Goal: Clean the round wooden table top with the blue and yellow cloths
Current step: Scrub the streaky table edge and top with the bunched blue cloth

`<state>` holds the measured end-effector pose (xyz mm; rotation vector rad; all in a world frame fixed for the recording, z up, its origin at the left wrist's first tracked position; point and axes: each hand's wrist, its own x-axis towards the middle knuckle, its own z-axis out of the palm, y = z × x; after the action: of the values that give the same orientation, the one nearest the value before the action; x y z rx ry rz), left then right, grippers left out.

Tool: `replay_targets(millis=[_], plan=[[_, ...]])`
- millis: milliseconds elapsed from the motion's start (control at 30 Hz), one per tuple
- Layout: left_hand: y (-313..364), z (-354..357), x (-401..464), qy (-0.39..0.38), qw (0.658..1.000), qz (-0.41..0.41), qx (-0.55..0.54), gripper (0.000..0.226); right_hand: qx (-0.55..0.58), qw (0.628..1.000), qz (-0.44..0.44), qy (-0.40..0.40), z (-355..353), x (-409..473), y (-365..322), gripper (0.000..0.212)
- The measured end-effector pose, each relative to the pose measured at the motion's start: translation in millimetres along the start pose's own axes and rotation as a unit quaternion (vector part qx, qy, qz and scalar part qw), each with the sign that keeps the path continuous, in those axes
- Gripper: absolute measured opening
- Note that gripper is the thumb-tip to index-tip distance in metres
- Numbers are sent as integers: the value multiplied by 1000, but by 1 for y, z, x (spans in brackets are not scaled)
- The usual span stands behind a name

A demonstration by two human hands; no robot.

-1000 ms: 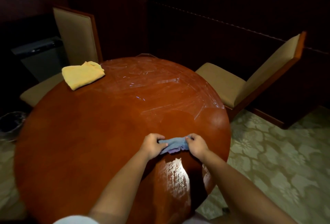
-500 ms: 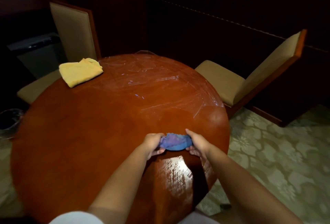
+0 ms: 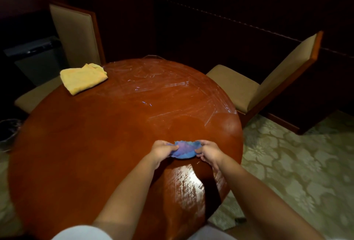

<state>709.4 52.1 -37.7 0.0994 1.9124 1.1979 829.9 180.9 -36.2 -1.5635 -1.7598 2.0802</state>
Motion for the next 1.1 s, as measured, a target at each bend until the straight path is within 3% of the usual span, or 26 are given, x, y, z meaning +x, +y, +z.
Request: replay_targets(millis=[67, 167, 267, 367, 433, 533, 667, 900, 1100], plan=[[1, 1, -1, 0, 1000, -6, -28, 20, 18, 1000, -1, -2, 1, 0, -1, 43], [6, 1, -6, -35, 994, -32, -93, 19, 78, 997, 13, -3, 4, -1, -2, 17], [5, 0, -6, -35, 998, -10, -45, 28, 69, 997, 18, -4, 4, 1, 0, 20], [5, -1, -11, -90, 996, -5, 15, 17, 68, 998, 2, 8, 4, 2, 0, 28], [6, 0, -14, -110, 994, -8, 20, 24, 93, 996, -3, 15, 5, 2, 0, 33], [8, 1, -16, -103, 994, 2, 33, 34, 156, 988, 6, 7, 6, -1, -1, 18], [7, 3, -14, -108, 993, 9, 50, 39, 176, 984, 2, 23, 6, 1, 0, 17], [8, 12, -14, -84, 995, 4, 45, 20, 145, 989, -8, 15, 4, -4, -4, 30], [10, 20, -12, -45, 998, 28, 41, 26, 149, 989, -8, 1, 12, -2, -2, 14]])
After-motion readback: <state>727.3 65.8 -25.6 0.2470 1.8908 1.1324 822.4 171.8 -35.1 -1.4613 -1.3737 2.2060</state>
